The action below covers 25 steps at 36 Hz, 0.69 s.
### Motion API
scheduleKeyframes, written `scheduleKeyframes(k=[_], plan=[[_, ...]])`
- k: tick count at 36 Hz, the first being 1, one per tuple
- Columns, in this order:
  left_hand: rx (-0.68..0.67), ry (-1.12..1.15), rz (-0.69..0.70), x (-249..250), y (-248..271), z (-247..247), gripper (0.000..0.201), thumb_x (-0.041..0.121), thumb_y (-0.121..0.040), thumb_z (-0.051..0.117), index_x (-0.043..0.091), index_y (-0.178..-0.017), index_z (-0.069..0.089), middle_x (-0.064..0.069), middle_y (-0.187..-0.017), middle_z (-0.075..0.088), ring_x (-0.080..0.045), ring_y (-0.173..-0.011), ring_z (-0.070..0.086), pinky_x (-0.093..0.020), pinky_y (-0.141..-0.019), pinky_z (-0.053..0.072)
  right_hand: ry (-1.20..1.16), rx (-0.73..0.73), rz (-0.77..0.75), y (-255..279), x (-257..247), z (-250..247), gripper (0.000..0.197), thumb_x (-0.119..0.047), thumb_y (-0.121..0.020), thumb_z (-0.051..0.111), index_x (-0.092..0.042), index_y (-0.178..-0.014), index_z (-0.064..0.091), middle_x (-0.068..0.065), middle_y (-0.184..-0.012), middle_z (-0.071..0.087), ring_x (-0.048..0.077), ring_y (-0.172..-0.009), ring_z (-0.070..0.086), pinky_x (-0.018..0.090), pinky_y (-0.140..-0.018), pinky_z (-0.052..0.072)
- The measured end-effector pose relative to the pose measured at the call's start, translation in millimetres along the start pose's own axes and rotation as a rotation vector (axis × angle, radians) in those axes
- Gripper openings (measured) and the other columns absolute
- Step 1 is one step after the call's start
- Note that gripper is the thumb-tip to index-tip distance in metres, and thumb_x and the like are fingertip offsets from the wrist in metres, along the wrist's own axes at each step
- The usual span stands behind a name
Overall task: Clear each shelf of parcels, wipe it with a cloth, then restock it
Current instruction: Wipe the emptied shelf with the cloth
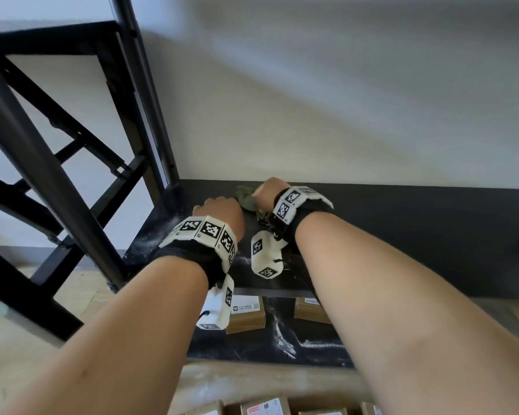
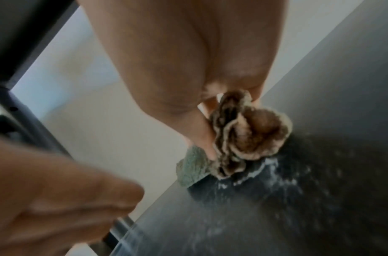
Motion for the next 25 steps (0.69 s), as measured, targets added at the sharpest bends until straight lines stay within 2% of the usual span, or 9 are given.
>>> scheduleKeyframes(k=[3,5,8,12,15,18,20,22,25], plan=[[0.021,0.019,0.006,-3.7,2.7,-1.8,0.035,0.016,-0.091,0.045,0.011,-0.124,0.054,-0.009,-0.127,0.054,-0.029,-0.117,0.052,-0.042,-0.095,0.042,-0.104,0.077,0.053,4.2,17.3,-20.5,0.077,-0.084,-0.054,0.051,-0.016,-0.084,0.07,0.005,-0.085,0.073,0.028,-0.075,0.067,0.037,-0.078,0.053],[0.03,0.023,0.01,-6.5,4.0,-2.8,0.034,0.013,-0.09,0.044,0.01,-0.123,0.055,-0.01,-0.125,0.055,-0.03,-0.116,0.052,-0.042,-0.095,0.042,-0.157,0.155,0.101,4.9,35.3,-39.9,0.063,-0.071,-0.069,0.057,-0.014,-0.093,0.067,0.009,-0.1,0.069,0.031,-0.092,0.064,0.037,-0.086,0.048],[0.02,0.018,0.005,-10.9,4.1,-2.3,0.034,0.012,-0.089,0.045,0.008,-0.122,0.054,-0.01,-0.125,0.055,-0.029,-0.115,0.052,-0.042,-0.094,0.042,-0.111,0.289,0.225,17.4,72.1,-73.5,0.041,-0.053,-0.089,0.05,-0.014,-0.095,0.06,0.013,-0.108,0.062,0.032,-0.098,0.059,0.046,-0.094,0.044],[0.008,0.003,0.006,-14.2,-0.9,0.0,0.035,0.013,-0.089,0.045,0.009,-0.123,0.053,-0.01,-0.126,0.054,-0.029,-0.117,0.051,-0.042,-0.096,0.041,0.11,0.175,0.224,23.0,92.5,-71.1,0.032,-0.015,-0.096,0.049,-0.006,-0.126,0.056,0.015,-0.119,0.058,0.03,-0.099,0.057,0.04,-0.088,0.048],[0.005,0.001,0.0,-15.9,-7.0,0.4,0.034,0.013,-0.09,0.045,0.008,-0.123,0.053,-0.01,-0.126,0.054,-0.029,-0.116,0.051,-0.042,-0.095,0.042,0.257,0.101,0.225,-1.3,83.6,-60.9,0.031,-0.014,-0.094,0.053,-0.004,-0.123,0.057,0.015,-0.119,0.059,0.032,-0.106,0.059,0.036,-0.086,0.049],[0.009,0.004,-0.012,-17.3,-10.3,0.2,0.034,0.014,-0.092,0.045,0.01,-0.124,0.053,-0.009,-0.126,0.054,-0.028,-0.116,0.052,-0.04,-0.095,0.043,0.31,0.069,0.186,-7.0,64.0,-55.2,0.031,-0.02,-0.093,0.056,-0.005,-0.12,0.056,0.018,-0.108,0.058,0.034,-0.099,0.061,0.04,-0.086,0.051],[0.004,0.017,-0.016,-18.3,-10.6,1.4,0.034,0.014,-0.093,0.043,0.01,-0.124,0.053,-0.009,-0.127,0.054,-0.028,-0.117,0.052,-0.04,-0.096,0.043,0.285,0.038,0.102,-6.7,37.9,-49.0,0.028,-0.024,-0.1,0.045,-0.007,-0.12,0.054,0.019,-0.116,0.056,0.036,-0.105,0.058,0.045,-0.092,0.048],[0.005,0.025,-0.018,-19.9,-10.8,1.2,0.034,0.013,-0.092,0.043,0.01,-0.124,0.054,-0.01,-0.126,0.055,-0.028,-0.117,0.052,-0.04,-0.096,0.043,0.225,0.017,0.042,-10.7,15.6,-36.9,0.045,-0.034,-0.105,0.029,-0.004,-0.125,0.055,0.017,-0.126,0.055,0.035,-0.116,0.054,0.048,-0.102,0.041],[0.004,0.034,-0.031,-23.8,-7.6,0.5,0.034,0.012,-0.092,0.041,0.009,-0.124,0.053,-0.011,-0.126,0.054,-0.029,-0.117,0.052,-0.041,-0.097,0.043,0.035,-0.006,-0.014,-17.3,-2.6,-19.9,0.048,-0.042,-0.101,0.037,-0.006,-0.126,0.058,0.013,-0.129,0.057,0.031,-0.119,0.054,0.035,-0.101,0.041]])
Point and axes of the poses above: each hand's wrist, its own y-axis away from the middle knuckle, its own z-axis out of the palm, x = y × z, the point moved 10 cm from there along -y, towards the middle knuckle
